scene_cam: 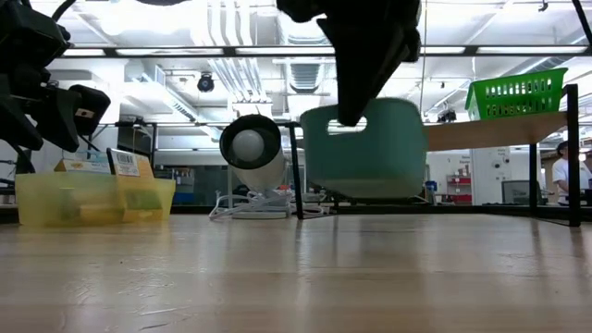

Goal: Pick & Place Office Desk Supplies
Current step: Put the blue bin on the shelf

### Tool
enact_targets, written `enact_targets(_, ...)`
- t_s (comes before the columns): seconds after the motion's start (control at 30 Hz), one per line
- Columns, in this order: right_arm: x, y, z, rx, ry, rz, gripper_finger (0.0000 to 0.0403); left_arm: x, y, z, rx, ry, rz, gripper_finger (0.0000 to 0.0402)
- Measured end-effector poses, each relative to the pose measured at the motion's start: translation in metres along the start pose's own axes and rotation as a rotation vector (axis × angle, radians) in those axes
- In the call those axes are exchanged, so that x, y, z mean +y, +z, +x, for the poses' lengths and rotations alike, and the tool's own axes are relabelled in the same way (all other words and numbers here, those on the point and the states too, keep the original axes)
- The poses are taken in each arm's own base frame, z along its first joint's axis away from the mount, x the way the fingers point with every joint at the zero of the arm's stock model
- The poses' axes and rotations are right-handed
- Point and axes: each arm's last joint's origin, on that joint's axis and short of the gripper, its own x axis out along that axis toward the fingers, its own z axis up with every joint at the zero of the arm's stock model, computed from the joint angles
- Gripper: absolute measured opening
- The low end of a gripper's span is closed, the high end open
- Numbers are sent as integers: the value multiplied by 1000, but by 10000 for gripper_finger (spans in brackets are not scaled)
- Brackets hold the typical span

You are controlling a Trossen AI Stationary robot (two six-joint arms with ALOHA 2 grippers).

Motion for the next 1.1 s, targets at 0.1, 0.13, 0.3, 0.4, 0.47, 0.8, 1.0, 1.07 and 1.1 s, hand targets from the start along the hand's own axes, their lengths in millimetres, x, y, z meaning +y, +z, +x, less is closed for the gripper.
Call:
enact_targets(0.1, 3, -2, -9, -8, -1, -54, 8, 0, 0, 0, 0, 0, 0, 152)
enact_targets(0.13, 4, -2, -14, -14, -4, -76, 8, 0, 0, 0, 0, 0, 0, 152)
enact_targets(0.3, 5, -6, -41, -51, -45, -189, 8, 0, 0, 0, 0, 0, 0, 152)
enact_targets(0.4, 1, -6, -59, -67, -72, -245, 8, 0, 0, 0, 0, 0, 0, 152)
enact_targets(0.47, -2, -4, -71, -80, -77, -246, 8, 0, 0, 0, 0, 0, 0, 152)
enact_targets(0.8, -34, 6, -135, -211, -25, -286, 8, 0, 0, 0, 0, 0, 0, 152)
enact_targets(1.0, -68, 13, -153, -239, -18, -221, 8, 0, 0, 0, 0, 0, 0, 152)
enact_targets(1.07, -80, 14, -157, -241, -23, -211, 8, 0, 0, 0, 0, 0, 0, 152)
enact_targets(1.1, -87, 14, -159, -242, -24, -208, 8, 0, 0, 0, 0, 0, 0, 152)
